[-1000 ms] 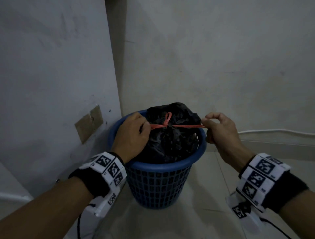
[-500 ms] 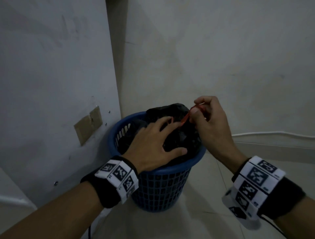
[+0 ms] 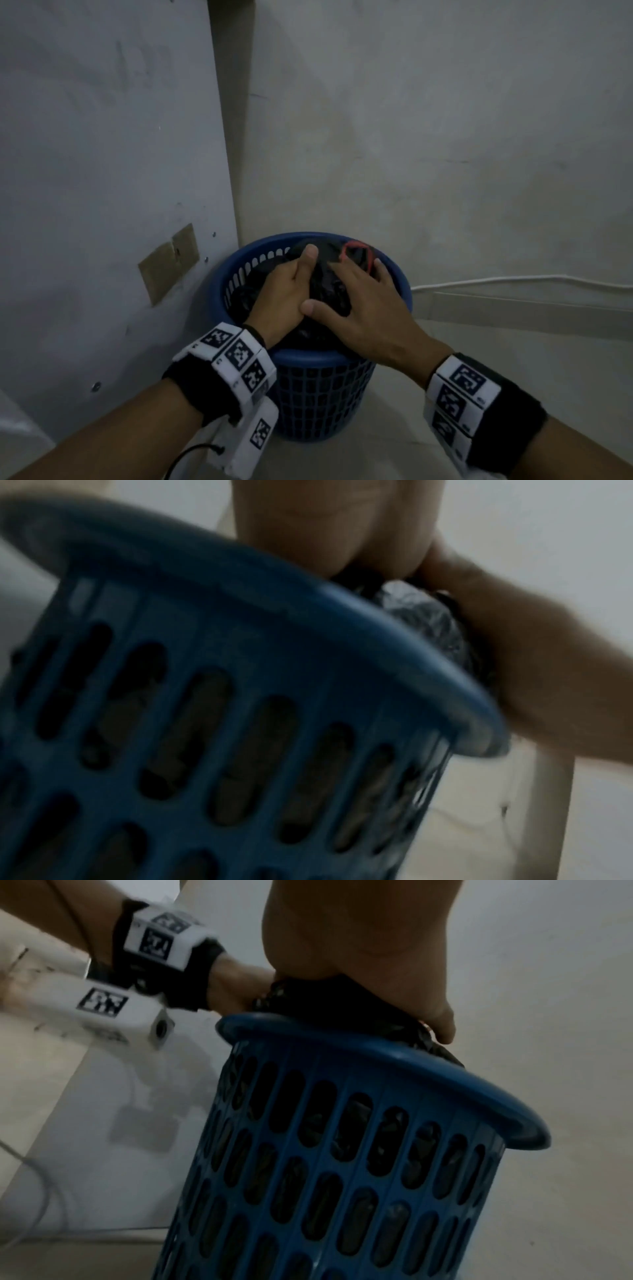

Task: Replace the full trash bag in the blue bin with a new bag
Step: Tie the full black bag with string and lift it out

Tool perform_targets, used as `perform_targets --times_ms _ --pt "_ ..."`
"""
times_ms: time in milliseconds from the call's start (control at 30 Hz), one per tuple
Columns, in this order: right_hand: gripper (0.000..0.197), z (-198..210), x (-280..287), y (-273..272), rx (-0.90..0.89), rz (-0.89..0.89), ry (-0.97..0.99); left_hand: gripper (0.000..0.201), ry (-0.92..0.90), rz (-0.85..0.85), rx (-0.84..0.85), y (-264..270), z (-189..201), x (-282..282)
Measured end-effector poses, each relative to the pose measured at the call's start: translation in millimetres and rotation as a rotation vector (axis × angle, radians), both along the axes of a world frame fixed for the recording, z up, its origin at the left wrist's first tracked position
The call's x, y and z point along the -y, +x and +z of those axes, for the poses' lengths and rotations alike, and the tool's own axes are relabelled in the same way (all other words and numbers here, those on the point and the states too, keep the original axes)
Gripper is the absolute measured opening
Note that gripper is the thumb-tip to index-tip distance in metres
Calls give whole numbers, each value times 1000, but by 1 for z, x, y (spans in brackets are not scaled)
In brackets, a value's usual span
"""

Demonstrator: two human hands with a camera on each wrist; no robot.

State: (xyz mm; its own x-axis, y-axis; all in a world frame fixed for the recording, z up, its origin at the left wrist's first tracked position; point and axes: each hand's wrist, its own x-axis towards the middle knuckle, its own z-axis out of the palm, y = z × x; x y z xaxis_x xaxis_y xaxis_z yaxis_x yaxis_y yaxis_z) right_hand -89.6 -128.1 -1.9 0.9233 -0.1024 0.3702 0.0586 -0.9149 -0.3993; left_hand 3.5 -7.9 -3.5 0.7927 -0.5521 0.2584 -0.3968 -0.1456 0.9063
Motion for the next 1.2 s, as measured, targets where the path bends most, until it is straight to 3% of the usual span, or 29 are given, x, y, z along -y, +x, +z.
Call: perform_targets --times_ms 33,100,167,267,367,500,600,667,733,800,867,900,967,1033,1133,1200 --pt "67 -1 -2 1 -2 -22 10 74 -3 24 -35 2 1 1" --pt "61 -2 -4 7 54 -56 41 67 -18 144 -30 2 5 2" --pt "60 -2 -4 13 129 -49 154 54 -59 227 100 -1 7 1" --pt "45 1 -1 20 230 -71 428 40 -38 89 329 -8 2 0" --pt "38 11 3 23 218 -105 753 58 95 -33 430 -7 -7 -1" --pt "33 15 7 28 174 -143 1003 58 170 -4 428 -8 -7 2" --pt "26 8 4 27 154 -187 905 63 337 58 431 -6 -8 5" --pt "38 3 5 25 154 -208 672 64 380 80 447 5 -13 4" --pt "53 0 4 20 196 -203 388 50 371 46 414 19 -21 3" --pt "74 -1 1 14 128 -82 213 41 222 -10 238 29 -28 3" --pt "92 -5 -4 11 -21 17 88 45 92 14 10 27 -20 2" --pt "94 -8 -4 11 -56 24 31 54 74 73 -110 27 -16 3" --pt "78 -15 1 15 -10 -10 5 79 76 173 -297 28 -9 2" --pt "53 -17 7 21 57 -61 99 80 45 230 -240 28 -5 1" --pt "39 -15 14 30 39 -122 220 54 63 166 213 12 -6 -1" --pt "41 -14 20 34 30 -127 390 59 193 47 400 10 -10 0"
